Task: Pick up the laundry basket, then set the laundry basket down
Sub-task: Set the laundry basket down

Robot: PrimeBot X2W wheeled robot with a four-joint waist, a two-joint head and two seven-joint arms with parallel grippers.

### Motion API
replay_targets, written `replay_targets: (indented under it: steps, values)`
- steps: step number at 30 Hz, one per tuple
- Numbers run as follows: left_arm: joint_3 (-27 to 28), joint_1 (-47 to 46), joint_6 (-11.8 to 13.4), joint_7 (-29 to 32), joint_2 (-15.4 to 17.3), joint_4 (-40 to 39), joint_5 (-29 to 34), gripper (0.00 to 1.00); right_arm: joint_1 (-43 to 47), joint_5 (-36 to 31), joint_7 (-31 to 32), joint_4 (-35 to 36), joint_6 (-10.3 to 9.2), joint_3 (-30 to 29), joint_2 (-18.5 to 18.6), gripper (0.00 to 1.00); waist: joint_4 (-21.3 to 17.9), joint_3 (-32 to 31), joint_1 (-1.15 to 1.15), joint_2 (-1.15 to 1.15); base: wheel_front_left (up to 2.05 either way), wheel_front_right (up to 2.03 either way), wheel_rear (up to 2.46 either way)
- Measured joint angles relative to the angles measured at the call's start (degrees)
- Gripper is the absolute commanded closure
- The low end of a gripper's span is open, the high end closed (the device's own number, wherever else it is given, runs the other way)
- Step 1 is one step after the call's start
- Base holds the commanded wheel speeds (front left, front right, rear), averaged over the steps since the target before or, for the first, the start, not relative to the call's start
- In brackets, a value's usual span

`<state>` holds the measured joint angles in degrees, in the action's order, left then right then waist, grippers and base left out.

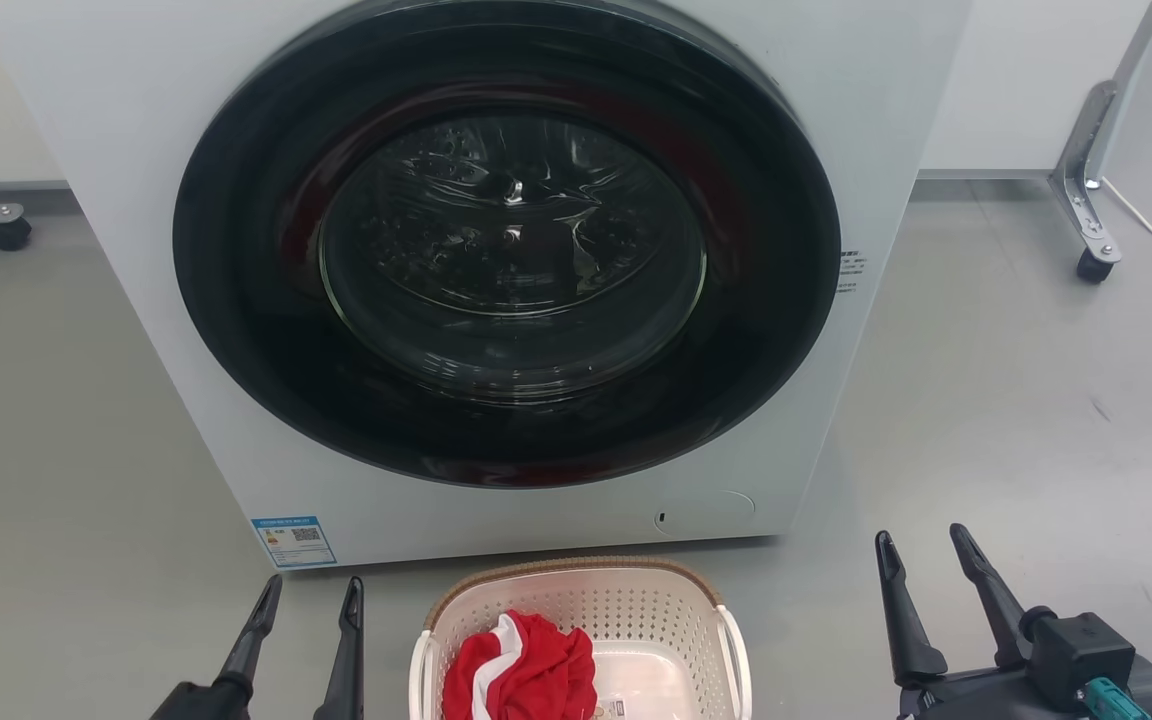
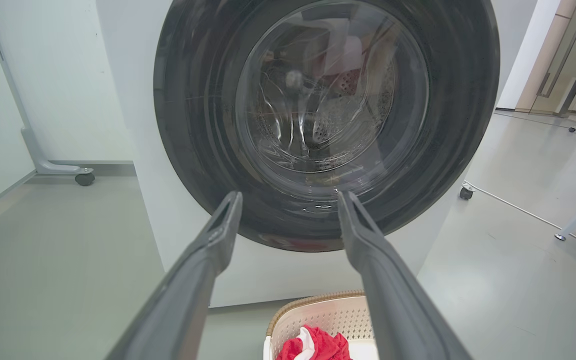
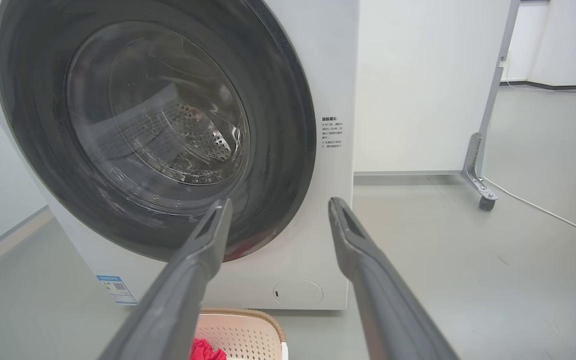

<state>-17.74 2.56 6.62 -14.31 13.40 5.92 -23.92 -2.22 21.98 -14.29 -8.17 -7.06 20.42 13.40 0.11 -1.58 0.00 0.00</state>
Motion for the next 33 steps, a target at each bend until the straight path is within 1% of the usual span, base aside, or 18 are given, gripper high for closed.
replay_targets:
  steps: [7, 22, 33]
  values:
    - [0.8, 1.7, 0.1, 0.1, 0.0, -1.5, 0.1, 0.0, 1.8, -1.0, 0.0, 3.1, -0.08, -1.5, -0.1, 0.0, -0.2, -0.1, 0.0, 0.0, 0.0, 0.0, 0.0]
    - [2.6, 3.6, 0.5, 3.2, -0.7, -3.2, 0.8, 0.0, 4.2, -3.0, 0.0, 4.4, -0.08, -4.5, -1.3, 0.0, -0.2, -0.1, 0.0, 0.0, 0.0, 0.0, 0.0]
    - [3.3, 3.7, 0.5, 5.0, -1.0, -4.3, 2.6, 0.0, 4.6, -4.4, 0.2, 5.6, -0.08, -5.3, -2.3, 0.0, 0.1, 0.1, 0.0, 0.0, 0.0, 0.0, 0.0]
